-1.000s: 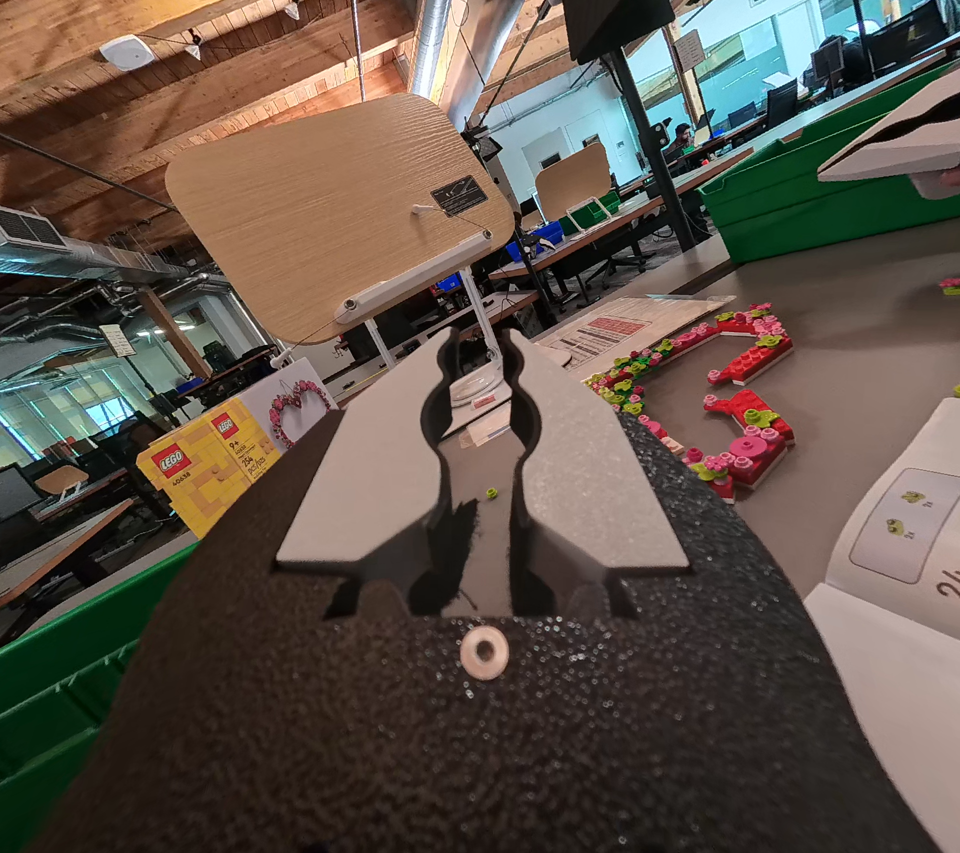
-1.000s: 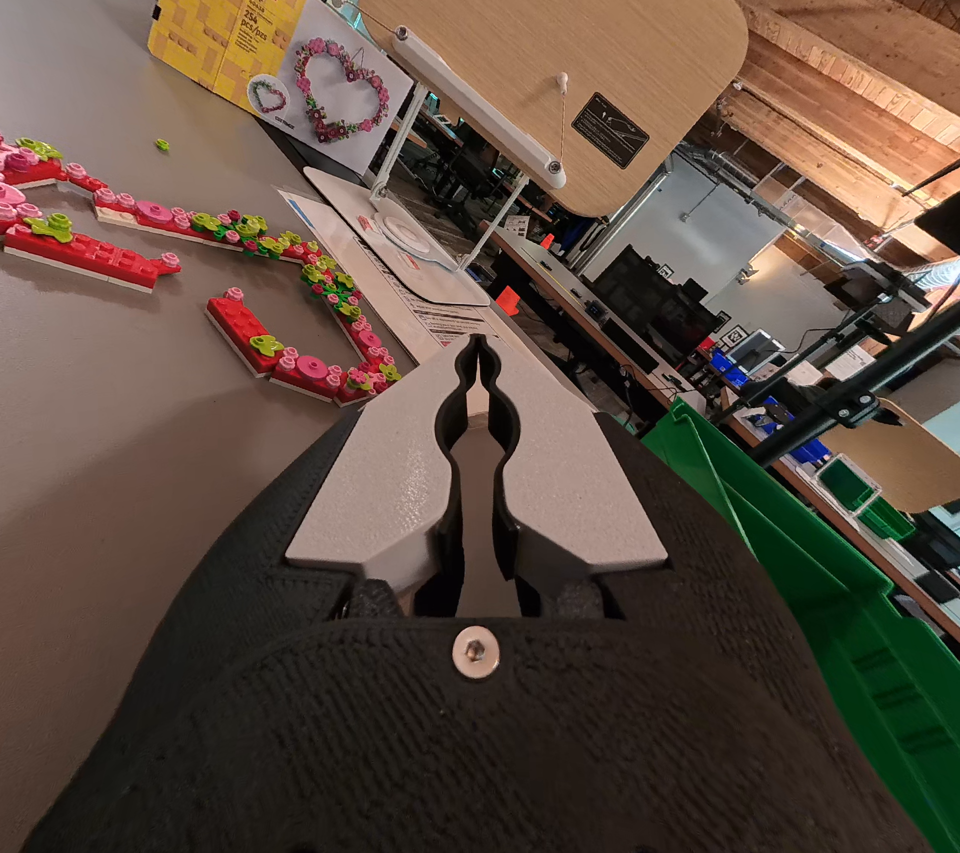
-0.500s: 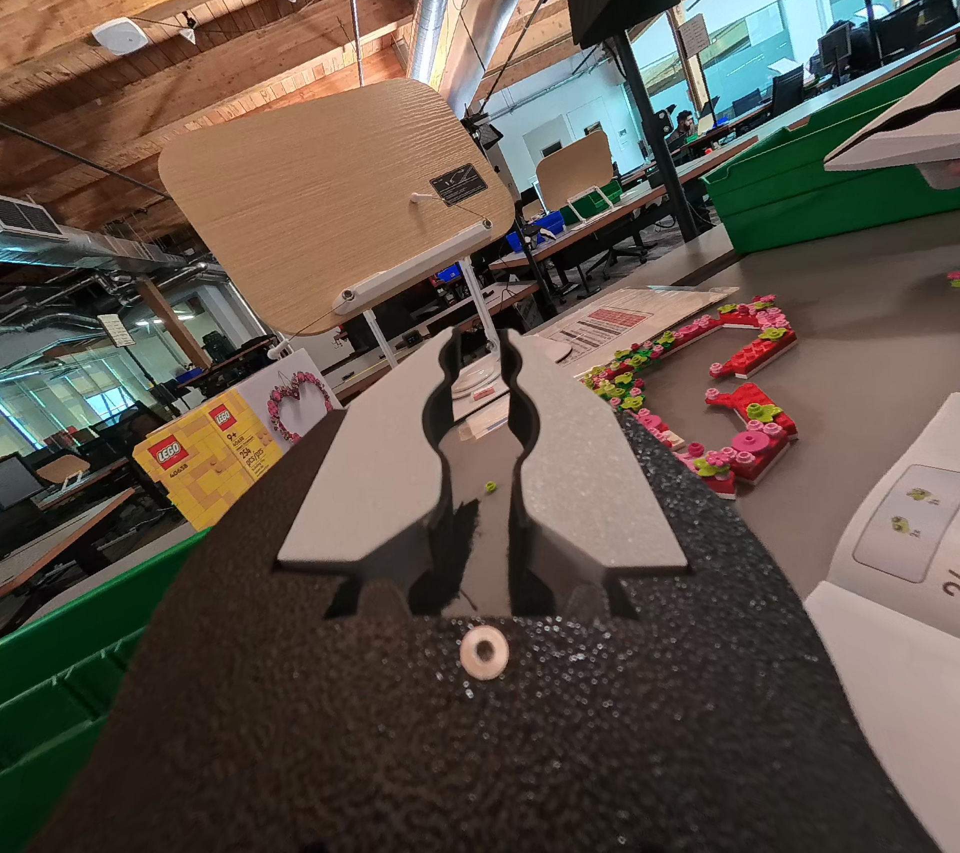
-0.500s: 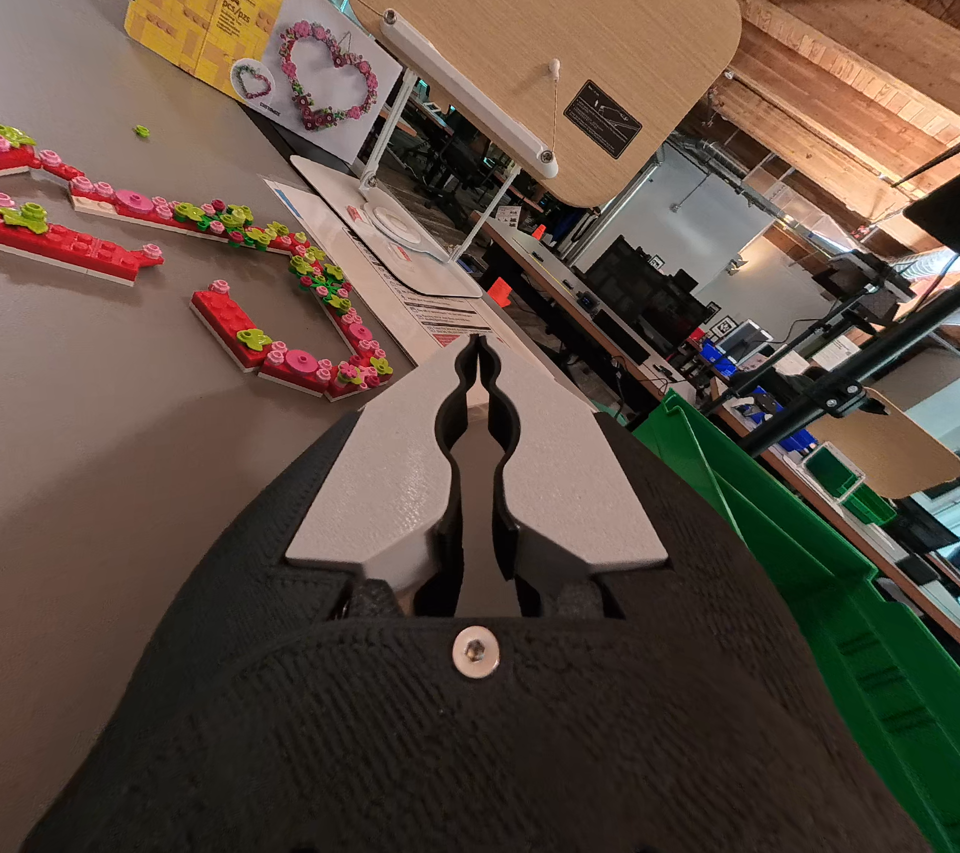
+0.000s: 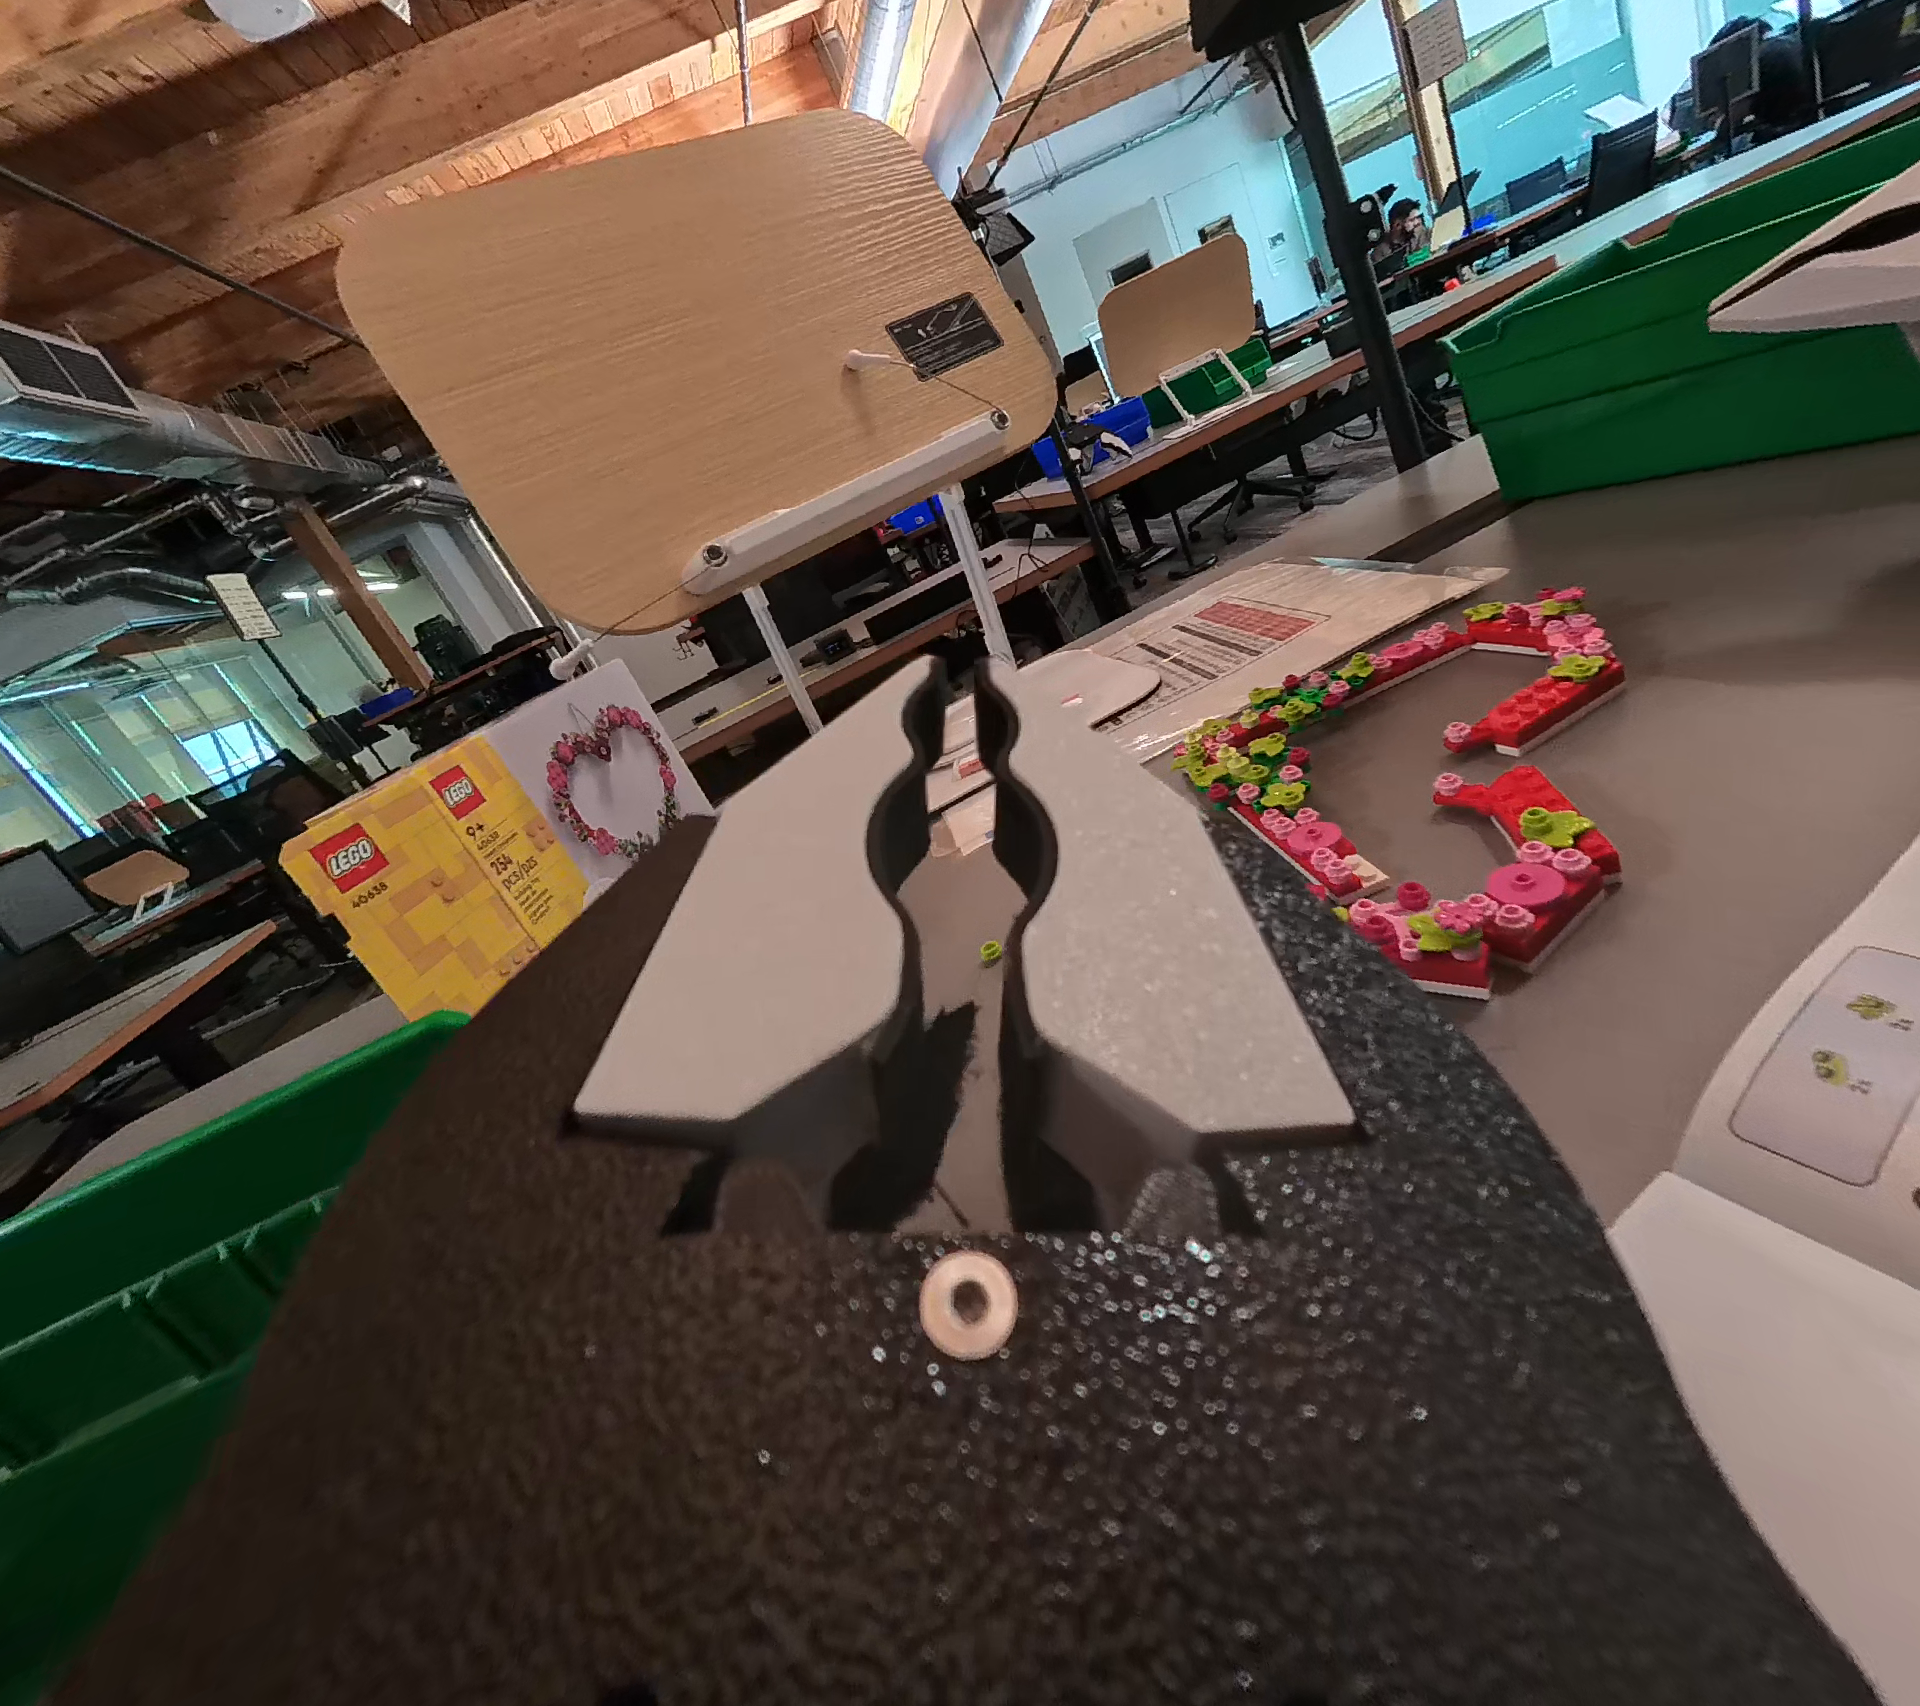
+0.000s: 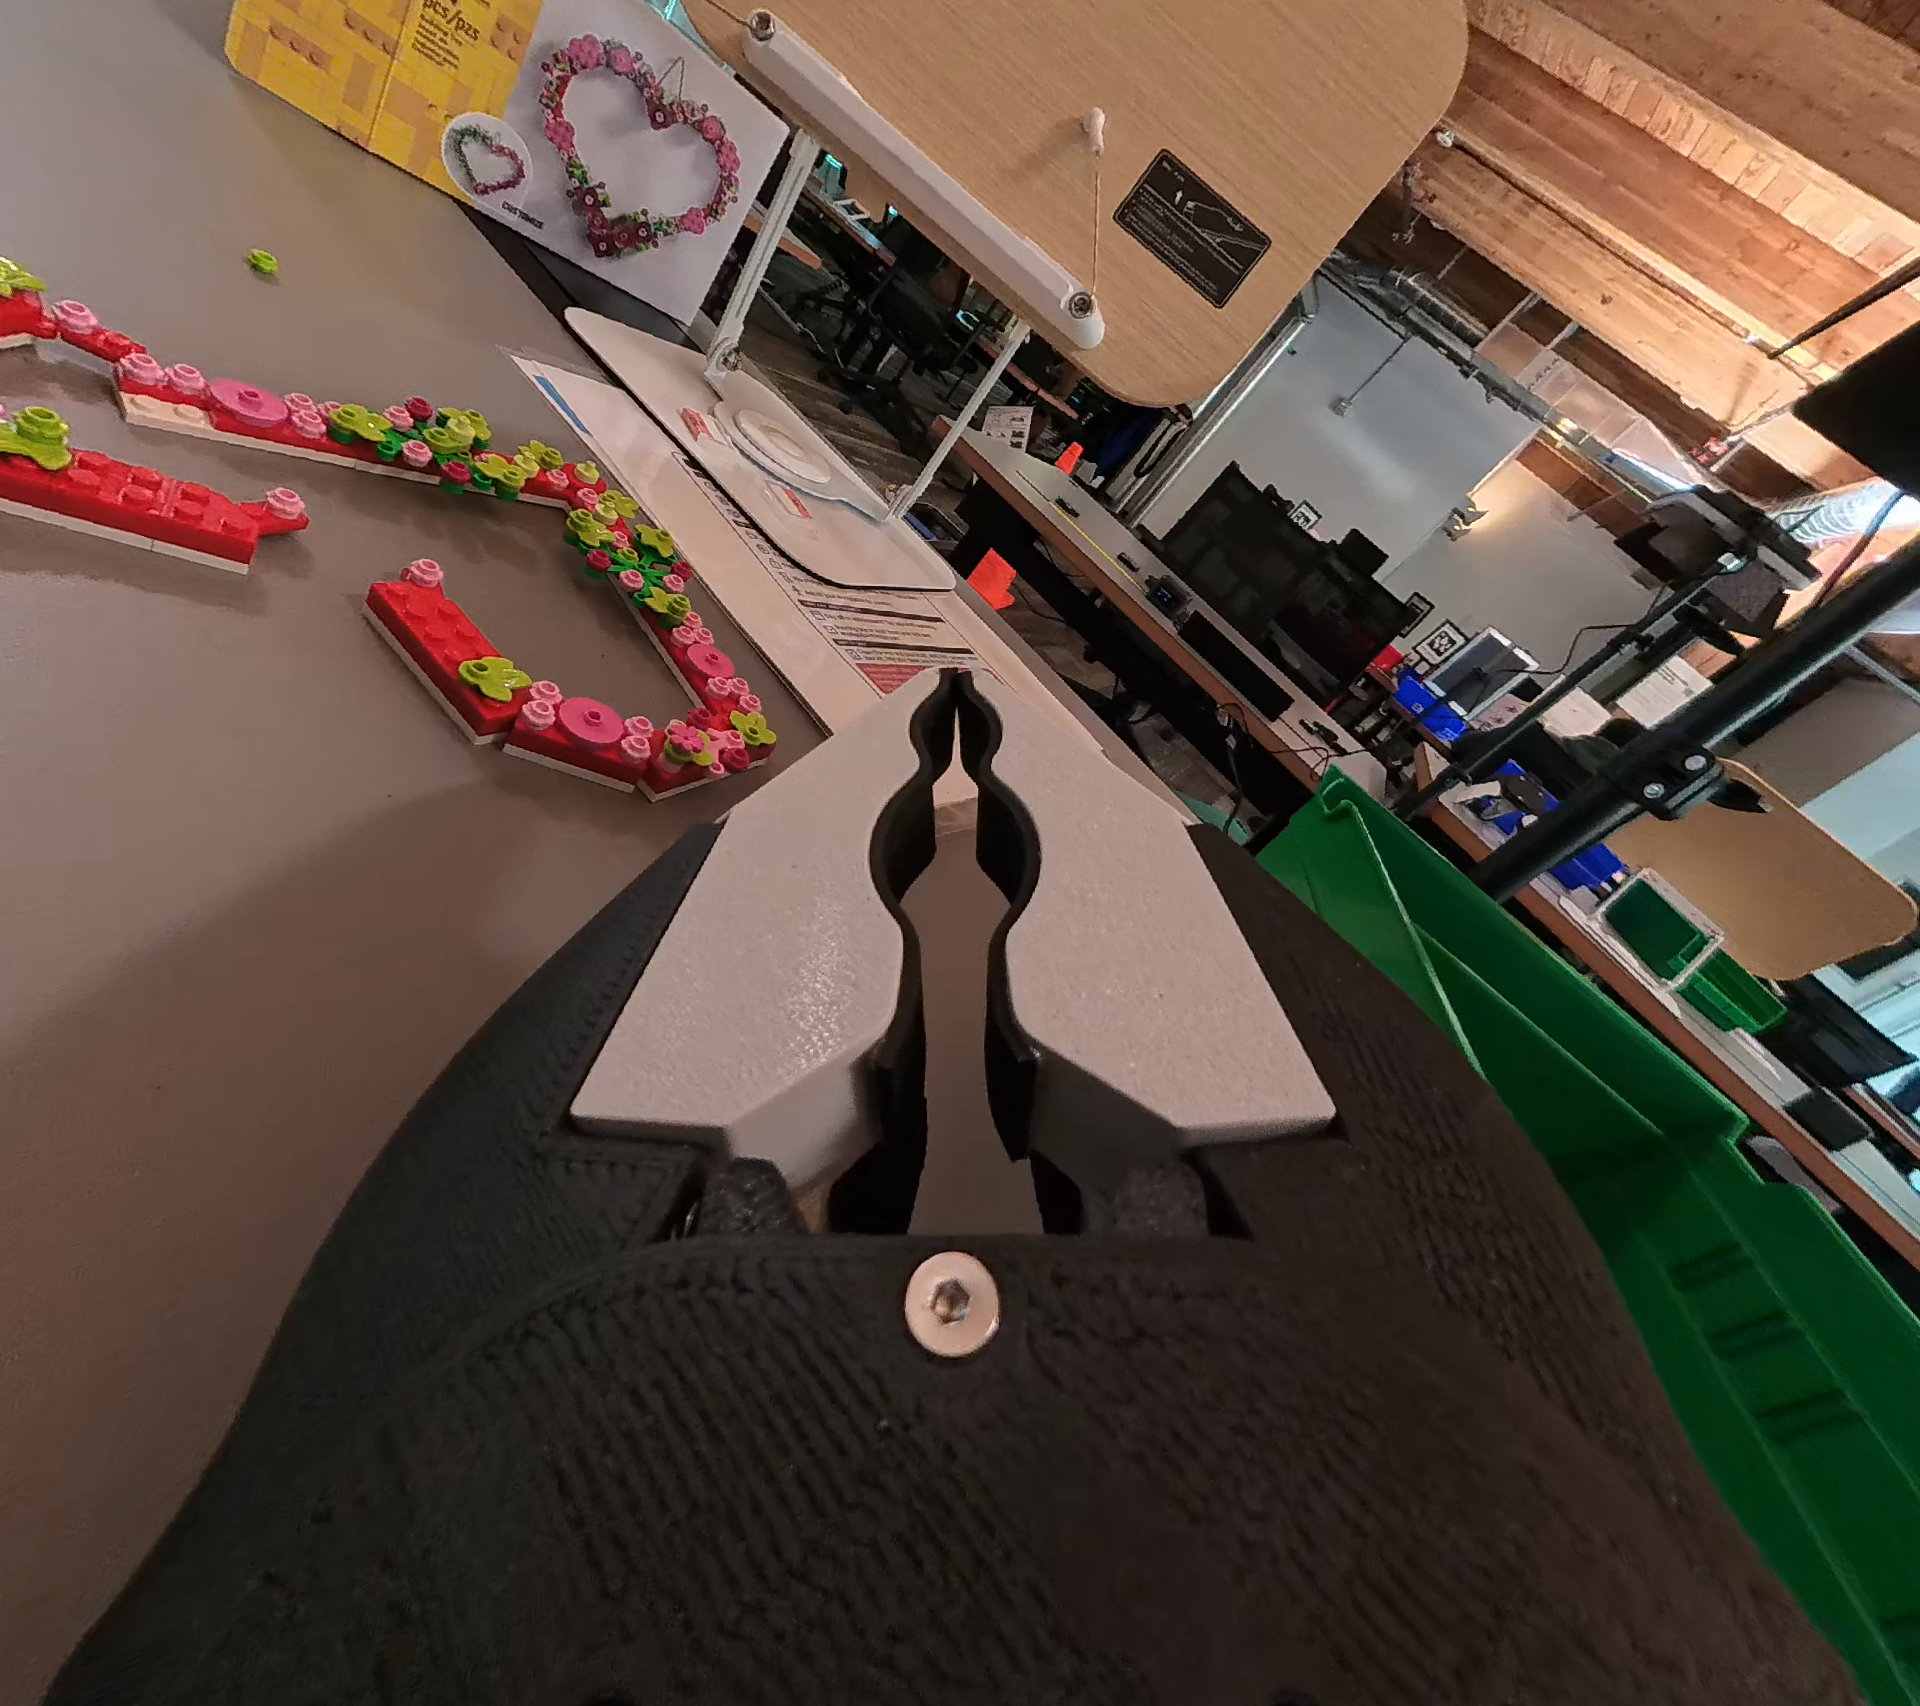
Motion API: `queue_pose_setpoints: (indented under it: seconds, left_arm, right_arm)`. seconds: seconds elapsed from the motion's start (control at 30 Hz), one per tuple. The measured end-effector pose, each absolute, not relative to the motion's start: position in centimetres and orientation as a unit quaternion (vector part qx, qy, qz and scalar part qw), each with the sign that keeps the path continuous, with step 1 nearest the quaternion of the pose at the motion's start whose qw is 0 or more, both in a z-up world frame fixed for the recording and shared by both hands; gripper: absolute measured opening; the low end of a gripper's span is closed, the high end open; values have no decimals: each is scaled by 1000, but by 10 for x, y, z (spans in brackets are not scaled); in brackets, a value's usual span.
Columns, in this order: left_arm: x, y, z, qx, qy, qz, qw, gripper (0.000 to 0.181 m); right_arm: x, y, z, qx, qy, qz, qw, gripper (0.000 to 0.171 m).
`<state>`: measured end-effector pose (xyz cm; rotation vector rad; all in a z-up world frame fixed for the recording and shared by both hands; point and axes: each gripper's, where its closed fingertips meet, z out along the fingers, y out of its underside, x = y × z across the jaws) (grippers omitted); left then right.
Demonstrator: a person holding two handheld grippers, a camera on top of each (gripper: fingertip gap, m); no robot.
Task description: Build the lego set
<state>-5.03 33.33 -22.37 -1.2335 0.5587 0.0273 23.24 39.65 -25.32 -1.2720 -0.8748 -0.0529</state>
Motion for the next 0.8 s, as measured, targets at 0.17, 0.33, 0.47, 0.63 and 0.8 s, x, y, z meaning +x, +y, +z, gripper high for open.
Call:
queue_pose_setpoints:
  seconds: [0.17,0.33,0.47,0.63,0.8]
  left_arm:
    - [-54,337,-224,-579,247,22,777,0]
    - [-52,335,-225,-575,253,21,777,0]
    - [-51,335,-225,-575,254,16,778,6]
    - [-50,335,-225,-576,253,3,777,18]
    - [-54,339,-227,-590,238,-4,771,40]
  right_arm:
    - [233,397,-253,-576,-393,-23,717,0]
    - [233,397,-253,-576,-392,-21,717,0]
    - [233,397,-253,-577,-392,-20,716,0]
    - [233,397,-254,-577,-392,-20,716,0]
    - [233,397,-254,-577,-392,-20,716,0]
